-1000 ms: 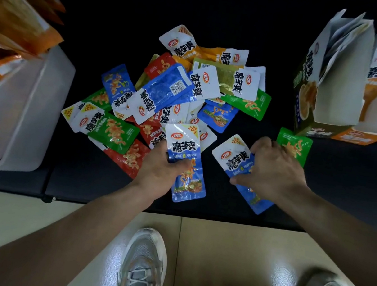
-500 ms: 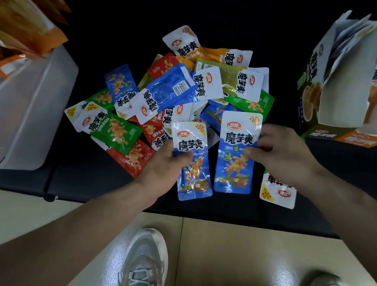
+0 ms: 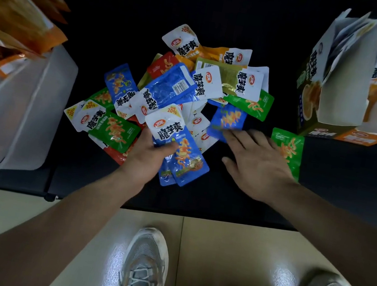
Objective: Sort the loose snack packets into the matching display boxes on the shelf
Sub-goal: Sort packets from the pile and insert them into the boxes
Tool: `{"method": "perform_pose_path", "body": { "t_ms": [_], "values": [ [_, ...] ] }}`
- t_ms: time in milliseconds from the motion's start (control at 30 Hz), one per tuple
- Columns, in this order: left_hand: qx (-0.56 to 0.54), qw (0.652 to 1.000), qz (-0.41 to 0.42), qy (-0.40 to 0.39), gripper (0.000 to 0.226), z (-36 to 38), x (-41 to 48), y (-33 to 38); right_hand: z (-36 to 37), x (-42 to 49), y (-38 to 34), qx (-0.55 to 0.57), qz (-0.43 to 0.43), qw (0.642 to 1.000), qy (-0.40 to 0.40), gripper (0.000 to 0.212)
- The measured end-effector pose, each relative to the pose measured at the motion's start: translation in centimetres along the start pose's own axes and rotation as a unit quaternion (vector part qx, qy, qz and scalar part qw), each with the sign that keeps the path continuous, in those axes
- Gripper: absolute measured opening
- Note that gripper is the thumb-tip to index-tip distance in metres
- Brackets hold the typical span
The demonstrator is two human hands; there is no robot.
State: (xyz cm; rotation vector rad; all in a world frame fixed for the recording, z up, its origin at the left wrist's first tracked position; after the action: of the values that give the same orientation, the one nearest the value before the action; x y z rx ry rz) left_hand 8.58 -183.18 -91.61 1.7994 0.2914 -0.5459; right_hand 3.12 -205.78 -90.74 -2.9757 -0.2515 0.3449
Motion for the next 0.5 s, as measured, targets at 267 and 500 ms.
{"method": "perform_pose_path", "body": {
  "t_ms": [267, 500],
  "values": [
    [0.012, 0.999, 0.018, -0.029, 0.031, 1.6, -1.2, -0.1, -0.5, -2.3, 1.2, 0.033, 0.171, 0.979, 0.107, 0.059],
    [0.029, 0.999, 0.003, -0.035, 0.033, 2.1, -1.5, -0.3, -1.1, -1.1, 2.7, 0.279, 0.249, 0.927, -0.041, 0.061]
  ]
}}
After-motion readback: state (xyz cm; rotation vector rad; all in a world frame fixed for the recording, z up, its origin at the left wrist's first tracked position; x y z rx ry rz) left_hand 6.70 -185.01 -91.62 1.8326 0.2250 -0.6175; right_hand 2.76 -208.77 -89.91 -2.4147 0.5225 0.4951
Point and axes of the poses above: each hand's wrist, its own x-axis towards the middle knuckle, its own z-axis out of the palm, y = z × x, the point moved 5 cm from there along x, towards the middle knuckle, and after that the axes turned 1 degree about -z, right-handed, at the moved point
